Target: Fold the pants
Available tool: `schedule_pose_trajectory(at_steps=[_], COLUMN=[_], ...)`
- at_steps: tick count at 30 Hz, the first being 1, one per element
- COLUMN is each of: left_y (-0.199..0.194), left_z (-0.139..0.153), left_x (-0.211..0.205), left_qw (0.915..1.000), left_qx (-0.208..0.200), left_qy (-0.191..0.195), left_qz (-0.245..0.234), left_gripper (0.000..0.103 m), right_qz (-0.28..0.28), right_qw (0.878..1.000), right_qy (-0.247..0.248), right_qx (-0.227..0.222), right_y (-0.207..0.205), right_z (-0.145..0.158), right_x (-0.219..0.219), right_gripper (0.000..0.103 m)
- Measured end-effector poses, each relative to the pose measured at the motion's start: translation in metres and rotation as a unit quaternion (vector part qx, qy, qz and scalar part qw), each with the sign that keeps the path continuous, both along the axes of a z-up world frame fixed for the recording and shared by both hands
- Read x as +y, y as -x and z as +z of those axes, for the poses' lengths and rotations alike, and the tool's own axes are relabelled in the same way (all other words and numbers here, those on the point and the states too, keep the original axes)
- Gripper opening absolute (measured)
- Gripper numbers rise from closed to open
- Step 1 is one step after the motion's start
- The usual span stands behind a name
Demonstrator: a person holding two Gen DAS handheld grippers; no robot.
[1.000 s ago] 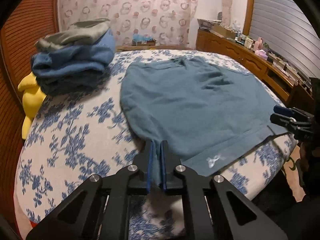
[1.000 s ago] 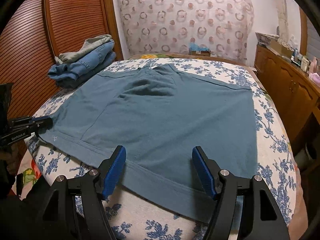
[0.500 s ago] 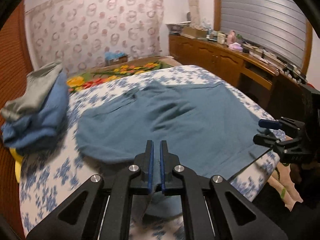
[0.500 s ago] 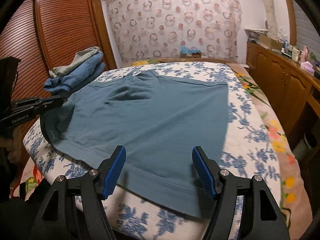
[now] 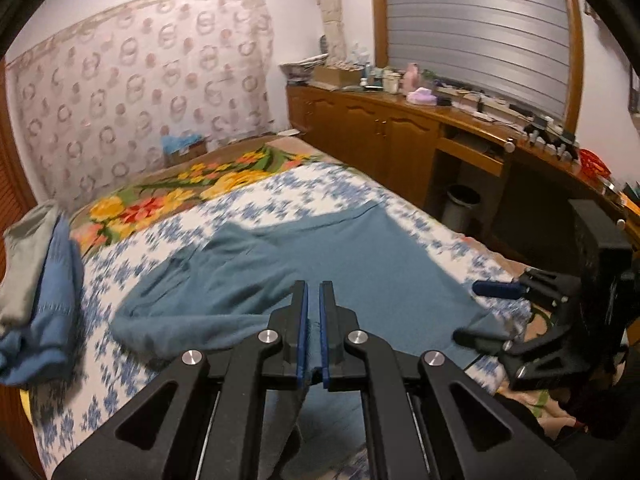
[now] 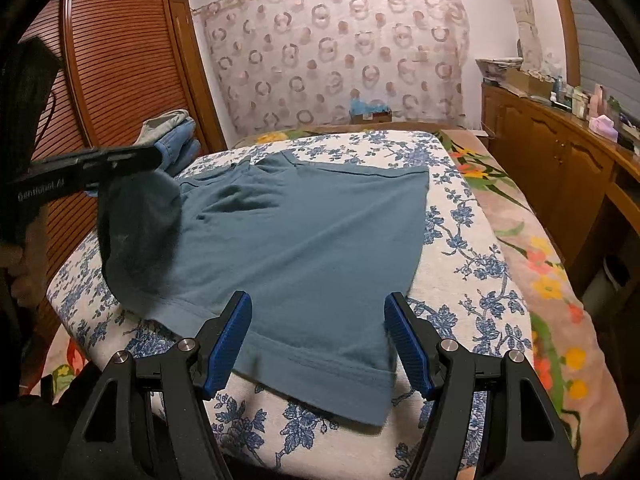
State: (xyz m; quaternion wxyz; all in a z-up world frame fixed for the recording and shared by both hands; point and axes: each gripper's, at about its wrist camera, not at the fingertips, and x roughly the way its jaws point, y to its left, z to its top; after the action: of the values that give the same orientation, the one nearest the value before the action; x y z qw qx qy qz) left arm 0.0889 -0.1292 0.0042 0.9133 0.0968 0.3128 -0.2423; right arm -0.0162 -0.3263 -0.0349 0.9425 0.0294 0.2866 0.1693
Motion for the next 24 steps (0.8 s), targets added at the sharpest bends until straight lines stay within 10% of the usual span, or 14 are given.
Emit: schedule_pose_trajectory(at_steps=[8,15,20,24], left_y=[-0.008,-0.008,-0.003,-0.003], left_z=[0.006,0.003,-0.008,-0.025], left_x=[-0.009,0.023,0.045,0.057], left_qw=[0.9998,0.9983,0.9969,0.9957], left_qx=[0.005,0.009,0.000,0.015], left_qy=[0.011,0.030,0.014,0.007], left_qz=[0.014,0.050,0.077,0.091], left_gripper=[0.014,0.068,0.069,0.069], right_qz=[0.000,0.003,0.024,0.046], right_qw=[1.000,1.000,1.000,0.999], right_qy=[0.001,-0.009,-0.012,-0.015], right_qx=[-0.012,-0.015,-0.013,-0.016], right_y=[0.003,-0.004,-0.014,-0.022], right_z=[0.006,0.005,0.004,0.003], right_x=[-0.002,0.005,0.019,0.035], right_gripper=[0.071,0.071,0.070,0.050])
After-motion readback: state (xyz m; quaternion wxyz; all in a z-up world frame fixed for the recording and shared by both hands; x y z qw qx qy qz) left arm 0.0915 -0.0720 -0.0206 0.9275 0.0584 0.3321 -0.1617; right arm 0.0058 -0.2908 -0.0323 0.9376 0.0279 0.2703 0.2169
